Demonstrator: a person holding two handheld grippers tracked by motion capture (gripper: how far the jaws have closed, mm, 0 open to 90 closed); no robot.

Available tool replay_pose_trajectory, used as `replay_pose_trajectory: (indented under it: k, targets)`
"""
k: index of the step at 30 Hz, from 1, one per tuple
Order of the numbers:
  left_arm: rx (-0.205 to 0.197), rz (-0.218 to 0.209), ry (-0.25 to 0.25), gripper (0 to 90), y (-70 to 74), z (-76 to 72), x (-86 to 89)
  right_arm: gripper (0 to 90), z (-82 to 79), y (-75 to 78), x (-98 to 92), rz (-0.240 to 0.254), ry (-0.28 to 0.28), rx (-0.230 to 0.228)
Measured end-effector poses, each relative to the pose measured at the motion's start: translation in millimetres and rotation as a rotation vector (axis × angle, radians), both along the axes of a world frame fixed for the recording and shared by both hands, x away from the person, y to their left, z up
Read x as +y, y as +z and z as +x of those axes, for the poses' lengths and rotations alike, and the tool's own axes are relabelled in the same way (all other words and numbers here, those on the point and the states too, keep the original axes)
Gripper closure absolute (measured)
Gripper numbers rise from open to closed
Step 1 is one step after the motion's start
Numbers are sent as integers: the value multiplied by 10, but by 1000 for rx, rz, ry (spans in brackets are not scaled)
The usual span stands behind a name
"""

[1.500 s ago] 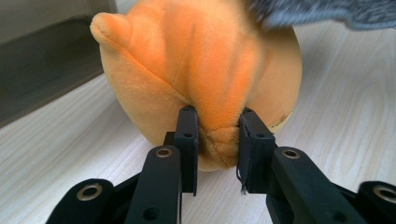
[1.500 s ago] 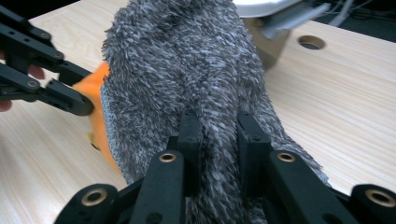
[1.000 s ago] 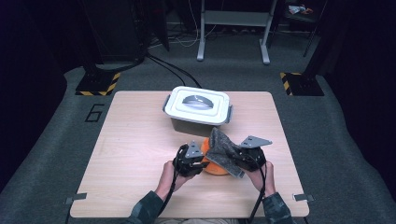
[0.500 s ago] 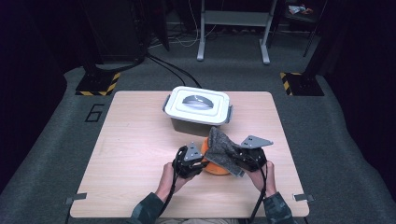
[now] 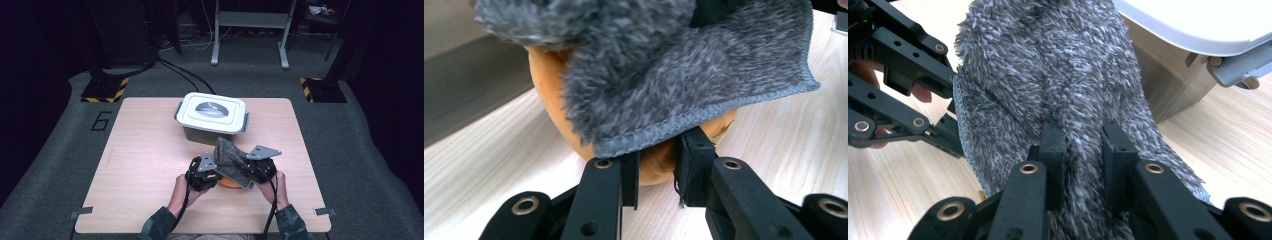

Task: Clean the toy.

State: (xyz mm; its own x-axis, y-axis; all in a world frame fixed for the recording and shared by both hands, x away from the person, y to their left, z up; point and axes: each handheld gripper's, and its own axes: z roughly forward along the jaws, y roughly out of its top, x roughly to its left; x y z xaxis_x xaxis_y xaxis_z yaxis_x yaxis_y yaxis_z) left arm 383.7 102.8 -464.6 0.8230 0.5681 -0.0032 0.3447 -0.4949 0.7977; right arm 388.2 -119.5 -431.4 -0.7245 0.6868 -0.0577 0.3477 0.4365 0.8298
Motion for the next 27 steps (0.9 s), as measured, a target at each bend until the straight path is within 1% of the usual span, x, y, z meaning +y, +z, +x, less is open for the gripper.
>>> replay_pose_trajectory:
  k: [3, 5, 6, 8, 10, 13, 18, 27]
  targets:
    - [2, 1, 1, 746, -3, 9, 10, 751, -1, -5, -29, -5, -2, -2]
    - [7, -8, 4, 745, -10, 9, 12, 751, -6, -12, -48, -1, -19, 3]
    - [14, -9, 5, 744, -12, 6, 14, 750, -2, -16, -66, -4, -15, 3]
    - [14, -10, 6, 743, -16, 6, 17, 750, -4, -20, -82, -6, -19, 9]
    - [13, -8, 7, 743, -23, 9, 27, 749, -8, -36, -123, 2, -36, 18]
    - [16, -15, 13, 743, -36, 16, 38, 749, -2, -53, -175, 0, -49, 25]
    - [29, -17, 11, 742, -45, 21, 52, 749, 11, -104, -274, -1, -72, 39]
    - [29, -19, 12, 742, -57, 37, 63, 749, 33, -205, -440, 10, -115, 69]
